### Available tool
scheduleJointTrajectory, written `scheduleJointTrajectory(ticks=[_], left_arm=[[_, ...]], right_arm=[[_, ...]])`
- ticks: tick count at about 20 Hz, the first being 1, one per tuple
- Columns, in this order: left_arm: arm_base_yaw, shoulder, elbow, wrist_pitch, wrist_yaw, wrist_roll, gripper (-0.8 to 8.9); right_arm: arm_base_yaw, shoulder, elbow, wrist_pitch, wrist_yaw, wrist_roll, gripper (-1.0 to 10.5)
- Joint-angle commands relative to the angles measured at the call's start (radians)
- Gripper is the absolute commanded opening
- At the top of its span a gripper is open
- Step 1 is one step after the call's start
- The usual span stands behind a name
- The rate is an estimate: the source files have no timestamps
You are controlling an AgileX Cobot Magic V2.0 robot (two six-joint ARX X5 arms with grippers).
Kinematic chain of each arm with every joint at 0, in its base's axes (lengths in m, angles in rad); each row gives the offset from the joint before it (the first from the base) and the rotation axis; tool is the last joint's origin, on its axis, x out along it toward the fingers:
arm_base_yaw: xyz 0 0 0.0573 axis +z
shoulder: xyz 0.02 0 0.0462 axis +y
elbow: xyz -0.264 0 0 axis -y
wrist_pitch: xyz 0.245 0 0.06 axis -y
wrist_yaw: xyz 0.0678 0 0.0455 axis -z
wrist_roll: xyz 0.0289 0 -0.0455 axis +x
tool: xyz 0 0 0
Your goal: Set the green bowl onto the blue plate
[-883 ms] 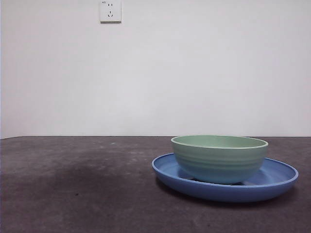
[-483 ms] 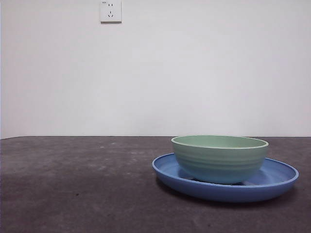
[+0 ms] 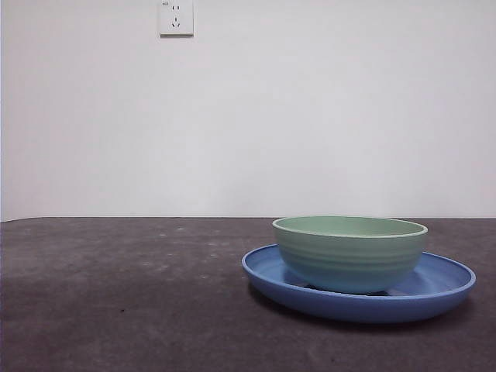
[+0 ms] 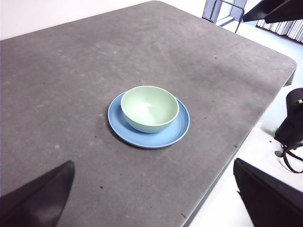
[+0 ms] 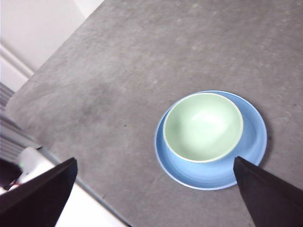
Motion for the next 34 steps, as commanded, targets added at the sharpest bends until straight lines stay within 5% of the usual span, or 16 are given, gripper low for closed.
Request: scheduleJointTrajectory(ticks=[1, 6, 9, 12, 15, 20, 25, 30, 34], left_arm=[[-0.006, 0.001, 0.008, 0.008, -0.002, 0.019, 5.98], [-0.006, 0.001, 0.008, 0.008, -0.002, 0.019, 5.98], [-0.006, 0.001, 0.008, 0.008, -0.002, 0.019, 5.98], [-0.006, 0.001, 0.008, 0.008, -0.002, 0.019, 5.98], [-0.006, 0.001, 0.008, 0.011, -0.002, 0.018, 5.98], [-0.006, 0.001, 0.008, 0.010, -0.002, 0.018, 5.98], [-0.006, 0.001, 0.008, 0.010, -0.002, 0.018, 5.98], [-0.006, 0.001, 0.008, 0.010, -0.002, 0.018, 5.98], [-0.006, 0.001, 0.008, 0.010, -0.002, 0.018, 5.98]], right_arm=[[0.005, 0.009, 0.019, -0.007, 0.072, 0.116, 5.9], [0.004, 0.061, 0.019, -0.047, 0.283, 0.176, 5.9], [0.000, 0.128, 0.019, -0.056, 0.383, 0.116, 5.8], [-0.023, 0.214, 0.019, -0.030, 0.395, 0.056, 5.3], [-0.066, 0.314, 0.019, 0.001, 0.324, 0.015, 5.3], [-0.198, 0.552, 0.019, 0.038, 0.038, -0.090, 5.3], [-0.325, 0.758, 0.019, 0.090, -0.049, -0.201, 5.1], [-0.349, 0.929, 0.019, 0.173, -0.180, -0.255, 4.4], [-0.349, 1.027, 0.019, 0.226, -0.187, -0.266, 3.6]])
